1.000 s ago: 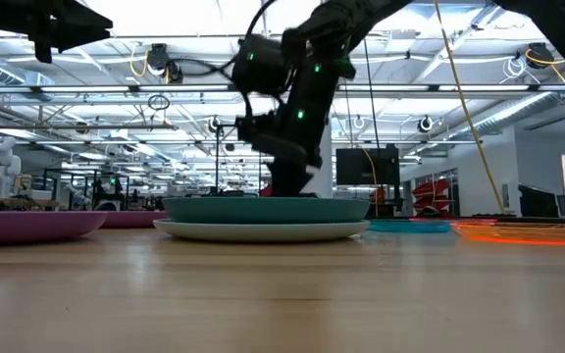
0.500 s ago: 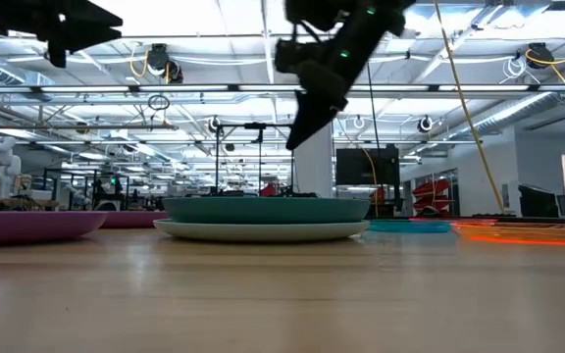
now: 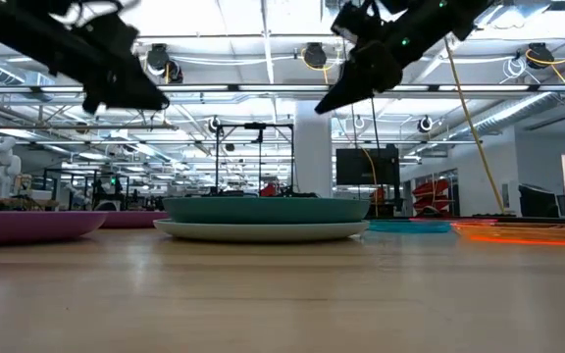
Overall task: Stack plastic plates
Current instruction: Stack the top violet plate on the green plate
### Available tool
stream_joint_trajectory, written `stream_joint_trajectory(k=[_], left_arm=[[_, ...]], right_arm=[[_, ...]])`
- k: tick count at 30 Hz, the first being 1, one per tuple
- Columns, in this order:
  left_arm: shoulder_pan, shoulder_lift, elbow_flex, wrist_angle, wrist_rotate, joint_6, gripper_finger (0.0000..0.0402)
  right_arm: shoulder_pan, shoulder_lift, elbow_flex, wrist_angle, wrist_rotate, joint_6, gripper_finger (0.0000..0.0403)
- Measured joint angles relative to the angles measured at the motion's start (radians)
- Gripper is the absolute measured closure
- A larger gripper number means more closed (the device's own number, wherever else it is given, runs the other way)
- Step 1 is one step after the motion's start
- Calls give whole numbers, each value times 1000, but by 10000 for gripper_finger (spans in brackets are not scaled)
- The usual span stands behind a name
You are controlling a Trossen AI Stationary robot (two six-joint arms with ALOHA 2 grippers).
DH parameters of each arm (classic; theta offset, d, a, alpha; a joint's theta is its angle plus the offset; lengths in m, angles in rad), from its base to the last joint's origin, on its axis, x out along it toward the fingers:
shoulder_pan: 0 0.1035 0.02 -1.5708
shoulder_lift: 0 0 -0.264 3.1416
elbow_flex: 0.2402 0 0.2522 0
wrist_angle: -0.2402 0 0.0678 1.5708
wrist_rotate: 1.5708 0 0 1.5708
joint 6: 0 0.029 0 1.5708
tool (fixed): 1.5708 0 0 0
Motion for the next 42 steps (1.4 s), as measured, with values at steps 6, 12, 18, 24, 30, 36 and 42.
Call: stream_joint_trajectory(k=[6,12,18,24,30,36,42], left_arm=[[106,201,162,-361,51,-162,263],[188,392,388,-682,85,-95,263],[326,522,530,-796,202,136,263],[509,581,554,-827,365,336,263],[664,656,554,-834,457,272,263],[701,747,554,-777,456,243,263],[700,808,554,-754,493,218,263]], right_arm=[[-17,-95,-1,-1,-1,-77,401],[-27,-129,0,-24,-15,-78,401],[-31,-128,0,-130,-124,-90,401],[-31,-148,0,-179,-128,-100,401],[-32,-174,0,-198,-128,-96,401],[-32,-173,0,-215,-129,-93,401],[-32,-174,1,-226,-129,-94,401]])
